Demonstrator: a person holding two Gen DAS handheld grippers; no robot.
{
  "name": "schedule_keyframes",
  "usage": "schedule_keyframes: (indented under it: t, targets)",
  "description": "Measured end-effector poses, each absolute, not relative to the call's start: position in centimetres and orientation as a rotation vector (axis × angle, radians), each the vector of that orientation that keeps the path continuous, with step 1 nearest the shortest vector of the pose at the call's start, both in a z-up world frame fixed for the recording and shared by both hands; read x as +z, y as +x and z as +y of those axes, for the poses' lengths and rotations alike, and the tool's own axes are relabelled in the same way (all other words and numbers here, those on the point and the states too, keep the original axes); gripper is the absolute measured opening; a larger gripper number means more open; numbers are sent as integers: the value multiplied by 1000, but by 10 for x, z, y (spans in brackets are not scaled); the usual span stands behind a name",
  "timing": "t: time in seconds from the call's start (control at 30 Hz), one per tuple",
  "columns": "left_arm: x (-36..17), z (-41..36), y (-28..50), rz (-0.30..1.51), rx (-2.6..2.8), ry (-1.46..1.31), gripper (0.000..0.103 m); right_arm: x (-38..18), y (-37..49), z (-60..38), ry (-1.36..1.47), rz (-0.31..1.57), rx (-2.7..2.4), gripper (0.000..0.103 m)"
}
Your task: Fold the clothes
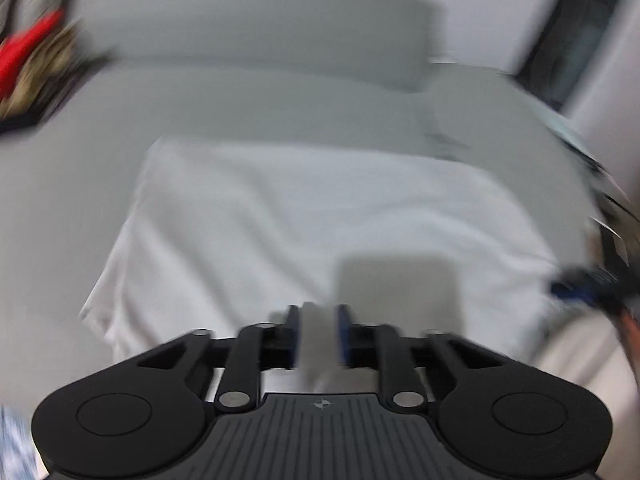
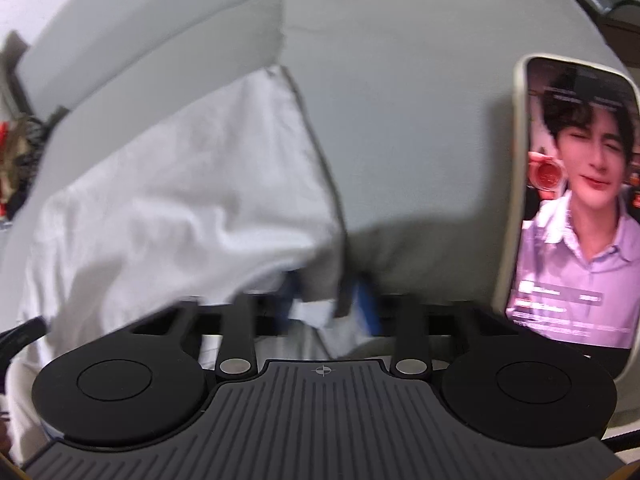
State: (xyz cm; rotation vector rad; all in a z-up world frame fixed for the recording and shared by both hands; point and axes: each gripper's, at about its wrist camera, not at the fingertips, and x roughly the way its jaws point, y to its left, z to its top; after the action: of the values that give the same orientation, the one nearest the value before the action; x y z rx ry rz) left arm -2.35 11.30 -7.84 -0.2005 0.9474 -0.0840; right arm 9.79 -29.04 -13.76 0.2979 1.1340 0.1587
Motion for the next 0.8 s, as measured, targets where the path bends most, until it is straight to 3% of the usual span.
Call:
schedule_keyframes:
  t: [0.13,0.33,0.4,0.47,0.53,0.6,0.8]
  targets:
    - [-91,117,-15,991,-34,-175,8,-114,88,-301,296,1078,131,2]
    - [-99,126,-9,1009,-47,-124,9,-106,99,-303,158,1199,-19,6]
    - [-97,125,-9,1026,-45,-80,12,-103,101,-294,94,1212,-80,30]
    - [-88,123,-15,1024,-37,-58,14,-92,96,-287,107,1145,-60,45]
    - [-76,121,-23,971,-66,-68,17,-83,90,-277,174,1057,48,42]
    - [-70,119,-25,919,-83,-77,17,-85,89,-263,221,1011,164,22]
    - [-103,122,-10,1057,59,29,14,-145,105,-234,15,1234,59,16]
